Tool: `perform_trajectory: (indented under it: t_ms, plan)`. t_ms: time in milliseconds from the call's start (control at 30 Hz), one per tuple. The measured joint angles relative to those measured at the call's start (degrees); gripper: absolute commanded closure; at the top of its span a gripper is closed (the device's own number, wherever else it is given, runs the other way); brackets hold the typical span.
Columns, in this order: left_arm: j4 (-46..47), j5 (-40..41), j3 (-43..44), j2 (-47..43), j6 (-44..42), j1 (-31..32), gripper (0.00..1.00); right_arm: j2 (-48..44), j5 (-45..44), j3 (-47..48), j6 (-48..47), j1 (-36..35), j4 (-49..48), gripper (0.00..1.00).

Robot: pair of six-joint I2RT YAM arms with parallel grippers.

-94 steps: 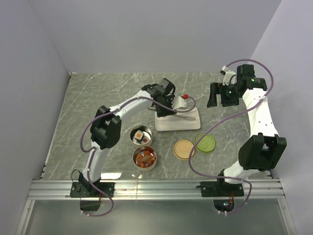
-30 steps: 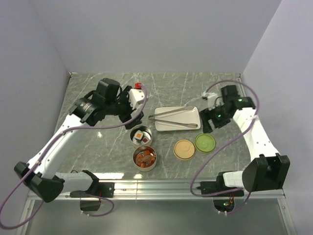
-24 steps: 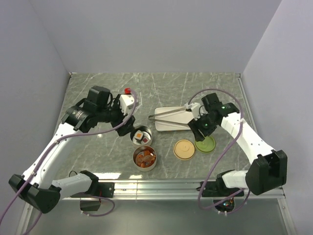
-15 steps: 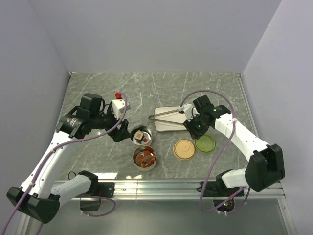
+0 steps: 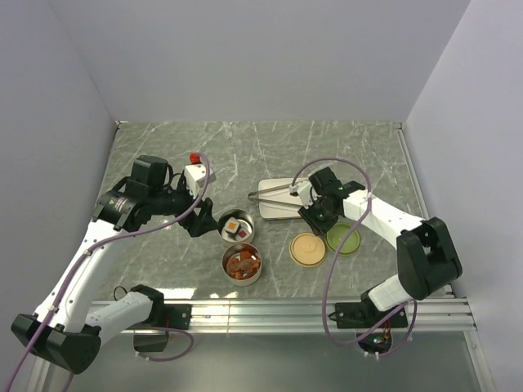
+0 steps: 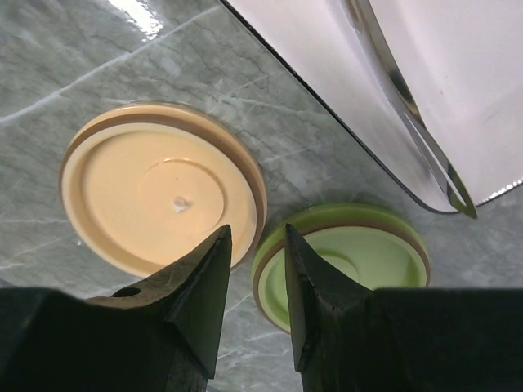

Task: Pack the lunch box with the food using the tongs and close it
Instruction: Pick up the lid of the lunch box with the right arm

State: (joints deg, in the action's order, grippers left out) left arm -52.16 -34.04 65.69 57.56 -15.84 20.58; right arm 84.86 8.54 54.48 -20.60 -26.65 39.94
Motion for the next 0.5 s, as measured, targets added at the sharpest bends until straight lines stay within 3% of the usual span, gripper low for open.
perform_trajectory:
  t_ms: [500]
  plan:
    - [0.2,-0.9,-0.2,0.9,0.5,-0.2,0.12,6.0,-0.6,-2.4,0.0,-0.1,-5.5,0.60]
